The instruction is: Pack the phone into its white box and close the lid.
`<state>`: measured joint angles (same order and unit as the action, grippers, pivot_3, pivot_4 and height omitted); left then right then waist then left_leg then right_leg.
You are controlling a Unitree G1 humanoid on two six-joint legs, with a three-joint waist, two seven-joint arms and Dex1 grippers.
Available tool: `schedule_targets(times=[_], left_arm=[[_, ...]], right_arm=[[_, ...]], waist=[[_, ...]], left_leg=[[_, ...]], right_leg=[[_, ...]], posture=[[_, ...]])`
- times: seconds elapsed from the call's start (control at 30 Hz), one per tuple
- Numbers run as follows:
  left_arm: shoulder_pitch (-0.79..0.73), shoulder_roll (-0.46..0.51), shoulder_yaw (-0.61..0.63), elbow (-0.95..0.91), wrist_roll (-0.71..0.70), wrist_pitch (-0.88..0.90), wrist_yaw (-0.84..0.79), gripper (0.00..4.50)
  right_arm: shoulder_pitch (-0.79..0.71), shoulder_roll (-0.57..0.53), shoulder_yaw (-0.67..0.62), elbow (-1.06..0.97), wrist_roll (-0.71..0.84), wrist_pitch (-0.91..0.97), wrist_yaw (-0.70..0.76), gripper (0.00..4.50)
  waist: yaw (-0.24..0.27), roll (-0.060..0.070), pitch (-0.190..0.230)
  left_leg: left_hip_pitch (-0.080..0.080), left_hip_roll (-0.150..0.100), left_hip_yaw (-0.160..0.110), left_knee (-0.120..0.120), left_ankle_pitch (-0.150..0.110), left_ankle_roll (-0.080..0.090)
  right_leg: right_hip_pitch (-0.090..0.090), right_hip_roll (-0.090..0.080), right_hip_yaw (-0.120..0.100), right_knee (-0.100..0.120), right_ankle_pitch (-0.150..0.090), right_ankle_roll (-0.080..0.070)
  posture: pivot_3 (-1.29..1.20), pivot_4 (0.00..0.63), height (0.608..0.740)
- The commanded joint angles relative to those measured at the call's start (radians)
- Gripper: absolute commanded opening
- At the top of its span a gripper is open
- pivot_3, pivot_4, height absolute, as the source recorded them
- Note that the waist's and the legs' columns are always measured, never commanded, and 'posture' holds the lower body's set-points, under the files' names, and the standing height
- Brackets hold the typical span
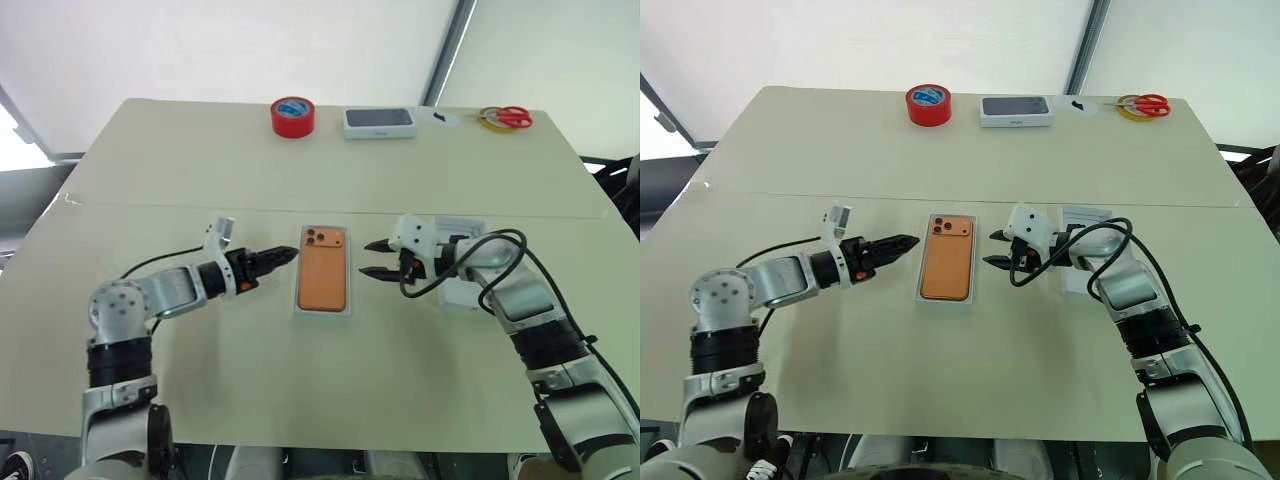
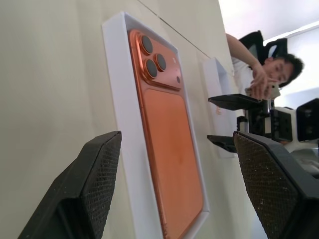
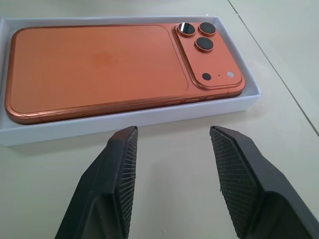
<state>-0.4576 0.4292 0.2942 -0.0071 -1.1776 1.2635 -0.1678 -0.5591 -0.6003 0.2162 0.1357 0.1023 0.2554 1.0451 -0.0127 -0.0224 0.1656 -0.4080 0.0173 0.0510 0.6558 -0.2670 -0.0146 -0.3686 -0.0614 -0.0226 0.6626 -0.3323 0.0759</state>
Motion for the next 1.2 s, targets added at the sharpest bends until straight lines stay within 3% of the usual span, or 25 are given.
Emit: schedule_targets(times=[0.03,0.1,0.17,0.3,0.47,0.93,1.2], left_arm=[[0.033,0.087,-0.13,-0.094,0.24,-0.226,-0.148,1.91],[0.051,0.121,-0.207,-0.095,0.367,-0.352,-0.216,0.86],[0.063,0.143,-0.273,-0.08,0.461,-0.441,-0.28,0.04],[0.026,0.155,-0.49,-0.005,0.683,-0.568,-0.39,0.04],[-0.033,0.084,-0.615,0.094,0.793,-0.611,-0.497,0.04],[-0.302,-0.335,-0.645,0.496,0.933,-0.729,-0.626,0.04],[-0.353,-0.471,-0.622,0.593,0.981,-0.769,-0.661,0.04]], right_arm=[[-0.027,0.016,-0.016,0.009,-0.006,-0.012,-0.026,1.03],[-0.031,0.027,-0.015,0.016,-0.014,-0.02,-0.047,0.02],[-0.03,0.035,-0.008,0.018,-0.024,-0.03,-0.056,0.0],[-0.009,0.029,0.049,0.031,-0.09,-0.076,-0.059,0.0],[0.017,-0.001,0.075,0.052,-0.137,-0.132,-0.041,0.0],[0.075,-0.203,-0.045,0.052,-0.104,-0.144,0.038,0.0],[0.109,-0.276,-0.091,0.111,-0.12,-0.193,0.04,0.0]], waist=[[-0.001,0.001,0.0],[0.0,0.001,0.001],[0.001,0.001,0.001],[0.004,0.001,0.001],[0.01,0.003,0.0],[0.056,0.003,0.0],[0.05,0.003,0.0]], left_leg=[[0.0,0.0,0.0,0.0,0.0,0.0],[0.0,0.0,0.001,-0.001,0.0,0.0],[0.0,0.0,0.001,-0.001,0.0,0.0],[0.0,0.0,0.001,-0.001,0.0,0.0],[0.0,-0.001,0.001,-0.001,-0.001,0.002],[-0.001,-0.003,-0.002,0.01,-0.007,0.012],[-0.001,-0.002,-0.002,0.011,-0.008,0.015]], right_leg=[[0.0,0.0,0.0,0.0,0.0,0.0],[0.0,0.0,0.0,0.0,0.0,0.0],[0.0,0.0,0.0,0.0,0.0,0.0],[-0.001,-0.001,0.0,0.0,0.0,0.0],[0.0,-0.001,0.0,0.0,0.0,0.0],[0.007,-0.003,-0.005,-0.001,0.0,0.0],[0.007,-0.003,-0.006,-0.001,0.0,0.0]], posture=[[0.0,0.15,0.74],[0.0,0.15,0.74],[0.0,0.15,0.74],[0.0,0.15,0.74],[0.0,0.15,0.74],[0.0,0.15,0.74],[0.0,0.15,0.74]])
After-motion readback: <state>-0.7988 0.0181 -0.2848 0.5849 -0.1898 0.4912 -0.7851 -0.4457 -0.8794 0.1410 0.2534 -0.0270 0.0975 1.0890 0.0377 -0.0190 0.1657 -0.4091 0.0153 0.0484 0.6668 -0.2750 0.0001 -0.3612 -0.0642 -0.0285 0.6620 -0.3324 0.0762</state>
